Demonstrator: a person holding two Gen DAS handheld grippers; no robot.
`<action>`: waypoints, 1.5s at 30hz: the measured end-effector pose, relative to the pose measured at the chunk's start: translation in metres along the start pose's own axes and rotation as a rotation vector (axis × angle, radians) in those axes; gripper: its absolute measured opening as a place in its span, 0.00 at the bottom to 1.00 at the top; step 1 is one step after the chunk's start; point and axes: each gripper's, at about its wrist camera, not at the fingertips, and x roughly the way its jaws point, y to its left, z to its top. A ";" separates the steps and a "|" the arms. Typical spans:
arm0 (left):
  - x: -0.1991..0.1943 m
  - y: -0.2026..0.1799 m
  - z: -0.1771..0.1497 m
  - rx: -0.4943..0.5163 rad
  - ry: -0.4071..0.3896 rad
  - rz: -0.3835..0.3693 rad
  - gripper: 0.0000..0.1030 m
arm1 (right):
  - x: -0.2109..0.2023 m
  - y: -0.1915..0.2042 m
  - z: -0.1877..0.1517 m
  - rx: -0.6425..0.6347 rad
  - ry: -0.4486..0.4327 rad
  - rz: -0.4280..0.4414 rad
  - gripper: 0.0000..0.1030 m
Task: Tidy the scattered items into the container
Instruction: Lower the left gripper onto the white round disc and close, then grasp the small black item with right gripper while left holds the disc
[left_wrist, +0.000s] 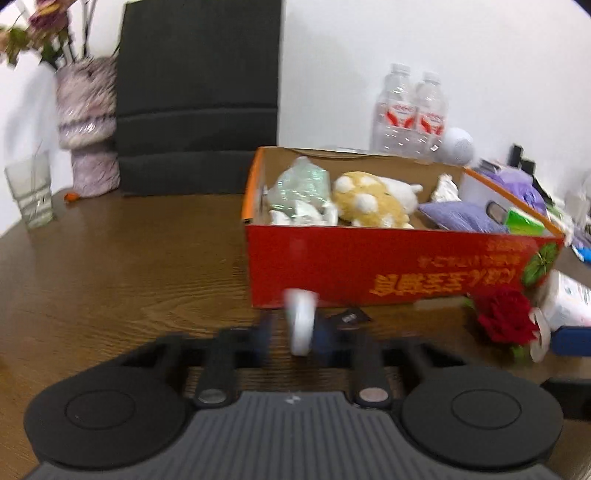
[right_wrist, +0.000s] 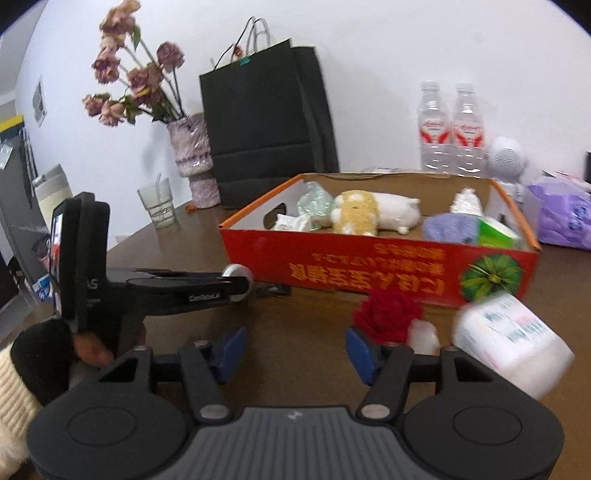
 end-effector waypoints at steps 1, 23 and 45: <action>-0.002 0.004 -0.001 -0.018 0.001 0.000 0.10 | 0.007 0.003 0.004 -0.006 0.001 0.003 0.57; -0.056 0.077 0.001 -0.250 -0.120 0.153 0.10 | 0.132 0.051 0.031 0.153 0.053 -0.266 0.51; -0.054 0.048 -0.004 -0.130 -0.084 0.087 0.10 | 0.041 0.022 -0.014 -0.061 0.069 -0.114 0.38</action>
